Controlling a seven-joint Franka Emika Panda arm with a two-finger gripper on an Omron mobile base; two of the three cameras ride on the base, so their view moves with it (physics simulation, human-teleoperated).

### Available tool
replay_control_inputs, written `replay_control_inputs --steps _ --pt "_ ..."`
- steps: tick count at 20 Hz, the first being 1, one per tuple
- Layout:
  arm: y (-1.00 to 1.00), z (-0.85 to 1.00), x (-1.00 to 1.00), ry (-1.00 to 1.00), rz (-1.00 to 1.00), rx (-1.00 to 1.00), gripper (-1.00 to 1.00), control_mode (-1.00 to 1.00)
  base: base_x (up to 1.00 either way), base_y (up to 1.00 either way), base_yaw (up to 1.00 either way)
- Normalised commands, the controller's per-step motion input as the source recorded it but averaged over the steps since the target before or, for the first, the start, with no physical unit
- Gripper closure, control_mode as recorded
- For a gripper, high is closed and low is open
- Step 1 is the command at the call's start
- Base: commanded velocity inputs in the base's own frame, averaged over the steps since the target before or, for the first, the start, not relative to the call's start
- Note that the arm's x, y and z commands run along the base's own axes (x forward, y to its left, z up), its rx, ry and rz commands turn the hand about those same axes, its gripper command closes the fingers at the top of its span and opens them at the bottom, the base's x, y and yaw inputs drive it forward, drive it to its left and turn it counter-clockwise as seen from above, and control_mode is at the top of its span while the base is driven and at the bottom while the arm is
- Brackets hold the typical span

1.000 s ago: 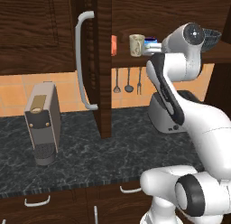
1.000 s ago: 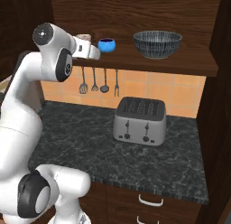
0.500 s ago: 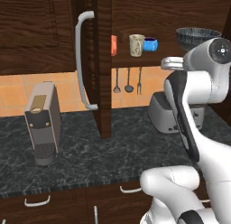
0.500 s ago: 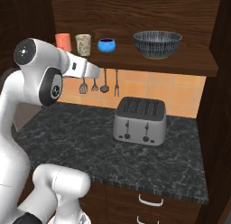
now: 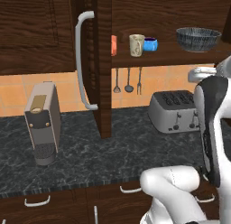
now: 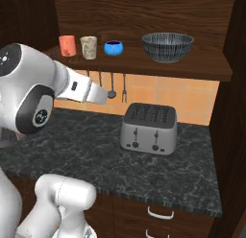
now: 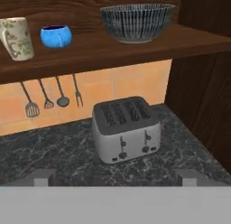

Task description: Gather all objects into one cabinet and sort the glasses and bowls to opposite sides.

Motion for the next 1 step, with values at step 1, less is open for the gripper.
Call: replay_control_inputs --steps 1 --pt "-0.27 0.00 -1.00 0.10 0.00 0.04 -1.00 -1.00 0.00 0.00 0.00"
